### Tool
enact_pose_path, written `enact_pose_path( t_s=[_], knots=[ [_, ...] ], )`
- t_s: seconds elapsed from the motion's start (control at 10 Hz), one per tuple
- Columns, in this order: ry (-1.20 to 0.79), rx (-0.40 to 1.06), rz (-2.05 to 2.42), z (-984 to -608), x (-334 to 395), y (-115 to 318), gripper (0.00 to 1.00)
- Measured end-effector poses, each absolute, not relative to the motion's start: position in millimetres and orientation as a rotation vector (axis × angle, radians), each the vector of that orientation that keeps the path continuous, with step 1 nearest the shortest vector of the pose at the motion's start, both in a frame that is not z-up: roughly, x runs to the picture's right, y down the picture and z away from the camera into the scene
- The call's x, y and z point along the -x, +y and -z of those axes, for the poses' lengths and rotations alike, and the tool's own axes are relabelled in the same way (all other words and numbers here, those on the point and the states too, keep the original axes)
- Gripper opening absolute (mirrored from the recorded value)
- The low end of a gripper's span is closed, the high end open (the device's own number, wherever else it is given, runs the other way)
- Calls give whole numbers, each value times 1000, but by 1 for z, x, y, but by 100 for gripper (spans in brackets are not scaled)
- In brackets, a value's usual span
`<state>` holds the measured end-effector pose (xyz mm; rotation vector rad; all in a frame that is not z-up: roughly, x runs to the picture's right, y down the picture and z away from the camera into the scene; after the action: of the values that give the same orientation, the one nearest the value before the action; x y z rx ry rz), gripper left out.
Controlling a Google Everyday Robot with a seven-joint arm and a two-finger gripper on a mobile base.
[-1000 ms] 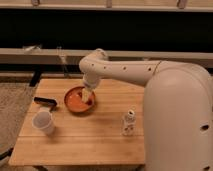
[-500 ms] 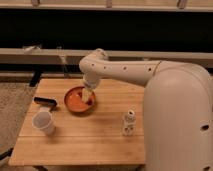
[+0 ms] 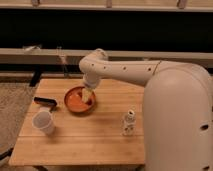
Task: Place the eraser in the ceramic cup
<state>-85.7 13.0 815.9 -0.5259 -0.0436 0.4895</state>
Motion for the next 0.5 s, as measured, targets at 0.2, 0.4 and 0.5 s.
enact_pose_path(
  t_s=[0.2,0.4,0.5],
  knots=[
    [-53,521,-441,-819,103,12,80],
    [-72,520,-381,-825,141,13,80],
    [-84,520,-348,-829,168,13,80]
  ],
)
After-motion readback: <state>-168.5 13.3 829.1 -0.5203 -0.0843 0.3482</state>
